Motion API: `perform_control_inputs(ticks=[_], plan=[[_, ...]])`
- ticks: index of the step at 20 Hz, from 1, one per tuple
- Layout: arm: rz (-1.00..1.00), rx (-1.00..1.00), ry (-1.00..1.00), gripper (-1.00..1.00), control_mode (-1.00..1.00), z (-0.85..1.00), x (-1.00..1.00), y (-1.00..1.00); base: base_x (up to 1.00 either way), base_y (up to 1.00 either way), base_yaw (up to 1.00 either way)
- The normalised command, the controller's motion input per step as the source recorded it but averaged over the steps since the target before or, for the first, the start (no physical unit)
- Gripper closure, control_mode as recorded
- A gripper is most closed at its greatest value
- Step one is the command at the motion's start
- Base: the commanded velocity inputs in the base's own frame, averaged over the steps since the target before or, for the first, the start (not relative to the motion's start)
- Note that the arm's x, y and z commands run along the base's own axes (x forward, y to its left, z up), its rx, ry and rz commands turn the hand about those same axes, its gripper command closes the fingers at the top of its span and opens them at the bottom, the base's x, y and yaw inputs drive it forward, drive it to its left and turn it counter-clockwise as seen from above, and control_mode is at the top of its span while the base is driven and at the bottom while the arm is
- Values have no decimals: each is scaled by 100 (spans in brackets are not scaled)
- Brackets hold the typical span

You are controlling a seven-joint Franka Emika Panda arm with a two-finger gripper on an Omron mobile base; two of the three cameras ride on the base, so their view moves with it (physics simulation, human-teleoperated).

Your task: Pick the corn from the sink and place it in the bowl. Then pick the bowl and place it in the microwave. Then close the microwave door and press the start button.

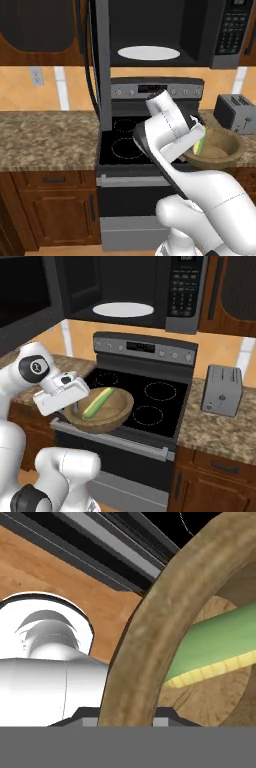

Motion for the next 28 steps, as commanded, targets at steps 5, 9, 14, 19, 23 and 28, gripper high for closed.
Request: perform_control_inputs(ticks=[5,9,14,19,23,28], plan=[[0,0,0,100,100,0,0,0,75,-22,0],[0,0,0,100,100,0,0,0,42,-2,0],[0,0,0,100,100,0,0,0,43,0,-7],[0,0,0,100,100,0,0,0,74,16,-15],[0,0,0,100,100,0,0,0,64,5,-7],[0,0,0,100,100,0,0,0,84,0,1]])
